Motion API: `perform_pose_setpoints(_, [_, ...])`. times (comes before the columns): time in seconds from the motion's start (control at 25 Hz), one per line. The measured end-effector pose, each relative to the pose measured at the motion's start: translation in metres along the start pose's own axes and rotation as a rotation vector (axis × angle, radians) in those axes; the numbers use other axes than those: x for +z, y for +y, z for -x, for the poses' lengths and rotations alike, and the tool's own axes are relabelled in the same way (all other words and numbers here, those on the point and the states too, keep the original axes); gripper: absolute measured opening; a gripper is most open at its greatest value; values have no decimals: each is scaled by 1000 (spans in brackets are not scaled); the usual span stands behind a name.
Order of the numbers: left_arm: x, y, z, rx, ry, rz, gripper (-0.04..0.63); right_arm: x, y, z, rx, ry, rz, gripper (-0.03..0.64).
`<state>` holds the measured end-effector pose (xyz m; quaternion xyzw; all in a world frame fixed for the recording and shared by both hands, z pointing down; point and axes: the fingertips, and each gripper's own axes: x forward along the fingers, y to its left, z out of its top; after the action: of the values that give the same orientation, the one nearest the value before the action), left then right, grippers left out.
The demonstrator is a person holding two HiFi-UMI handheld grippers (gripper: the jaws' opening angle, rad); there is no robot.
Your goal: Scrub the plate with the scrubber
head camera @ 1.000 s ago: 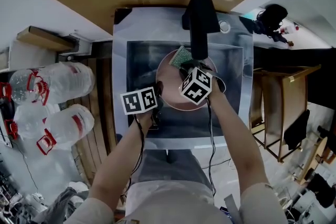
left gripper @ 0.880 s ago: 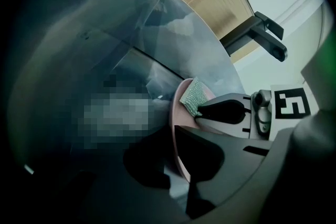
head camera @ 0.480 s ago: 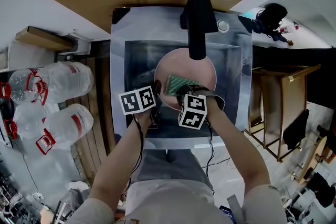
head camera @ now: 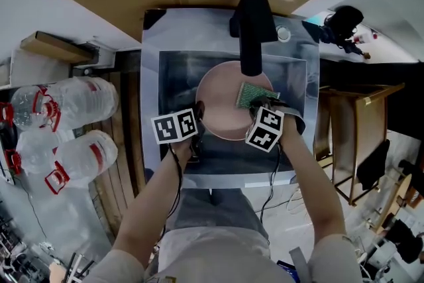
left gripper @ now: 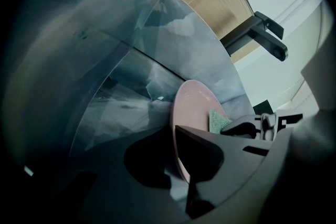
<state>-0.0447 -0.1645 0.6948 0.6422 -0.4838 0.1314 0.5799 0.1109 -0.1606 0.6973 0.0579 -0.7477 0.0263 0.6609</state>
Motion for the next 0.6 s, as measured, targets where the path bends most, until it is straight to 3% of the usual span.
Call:
perform_pose_setpoints(0.16, [0,-1,0,-4,0,2,34,21,-44,-5,-75,-66,-132,87])
perform_pose_setpoints(0.36, [1,-1,0,-4,-4,13,34,70,-61,-7,-37,-218,-258,89])
perform_pose_setpoints(0.48, [2,-1,0,-3,-9,19,34,89,-54,-7,-9,-262,-265,89])
perform_pose_setpoints(0.6, [1,-1,0,-3,-11,22,34,99,-30,-6,41,-255,-201,89])
